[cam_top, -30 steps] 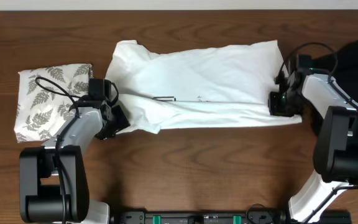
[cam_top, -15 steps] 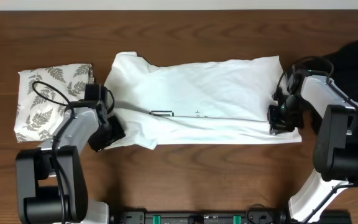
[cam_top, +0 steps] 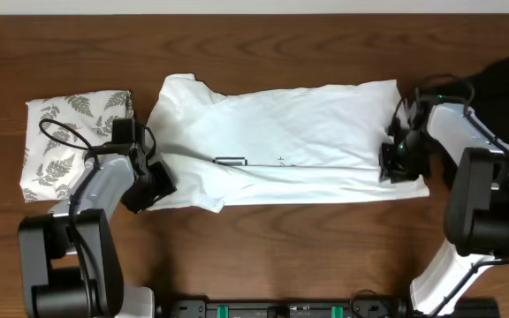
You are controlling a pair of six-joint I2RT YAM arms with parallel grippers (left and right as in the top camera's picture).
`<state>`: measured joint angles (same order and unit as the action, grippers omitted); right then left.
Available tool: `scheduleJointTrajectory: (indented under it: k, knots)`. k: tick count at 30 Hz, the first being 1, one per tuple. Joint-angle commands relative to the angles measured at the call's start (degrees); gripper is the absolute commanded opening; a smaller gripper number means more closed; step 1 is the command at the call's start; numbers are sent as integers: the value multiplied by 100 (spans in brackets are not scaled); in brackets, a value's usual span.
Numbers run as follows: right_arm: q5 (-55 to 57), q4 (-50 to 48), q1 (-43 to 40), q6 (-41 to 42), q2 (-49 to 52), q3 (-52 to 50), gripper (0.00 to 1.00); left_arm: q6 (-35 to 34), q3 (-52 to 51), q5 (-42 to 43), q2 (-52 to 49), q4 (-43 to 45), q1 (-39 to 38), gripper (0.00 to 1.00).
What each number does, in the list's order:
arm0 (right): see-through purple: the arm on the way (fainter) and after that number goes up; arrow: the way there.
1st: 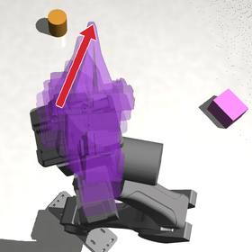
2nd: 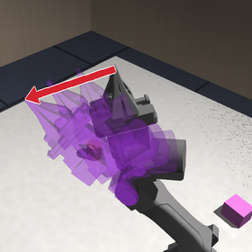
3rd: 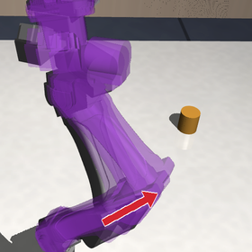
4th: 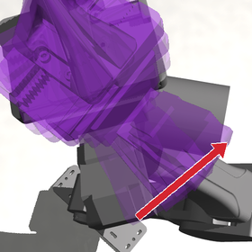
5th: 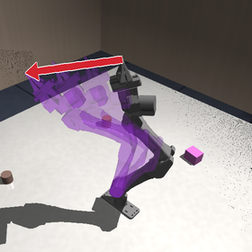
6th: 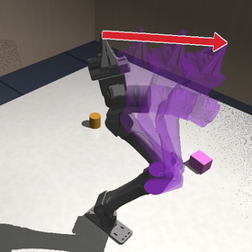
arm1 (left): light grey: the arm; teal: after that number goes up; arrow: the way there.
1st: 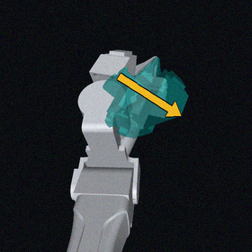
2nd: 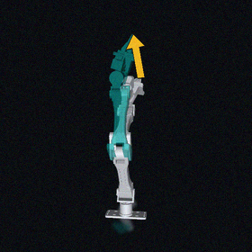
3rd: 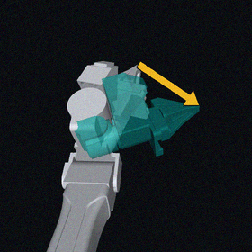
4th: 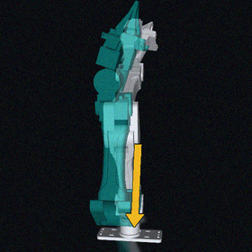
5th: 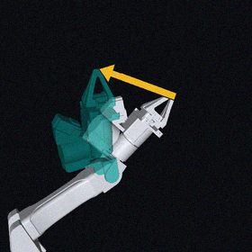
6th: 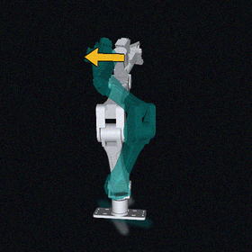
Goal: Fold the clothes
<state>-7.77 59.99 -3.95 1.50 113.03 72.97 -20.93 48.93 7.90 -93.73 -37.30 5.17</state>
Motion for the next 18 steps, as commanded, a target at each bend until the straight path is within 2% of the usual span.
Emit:
scheduleJointTrajectory:
  k: [1, 6, 10, 13, 16, 18]
  knots:
    - [-138, -39, 308, -623, -487, 450, 27, 188, 70, 267, 468, -42, 22, 56]
    - [-144, -109, 1036, -2334, -1276, 632, 31, 203, 70, 354, 1252, -254, 22, 57]
    - [-127, 9, 1646, -3257, -1425, 629, 37, 203, 70, 358, 1698, -435, 22, 58]
    - [-20, 31, 2129, -3460, -1355, 570, 39, 201, 70, 372, 1845, -560, 22, 61]
    - [358, 13, 2612, -3287, -1248, 485, 28, 205, 57, 551, 1849, -636, 22, 62]
    - [634, -33, 2879, -3060, -1220, 398, 24, 205, 22, 846, 1849, -621, 15, 61]
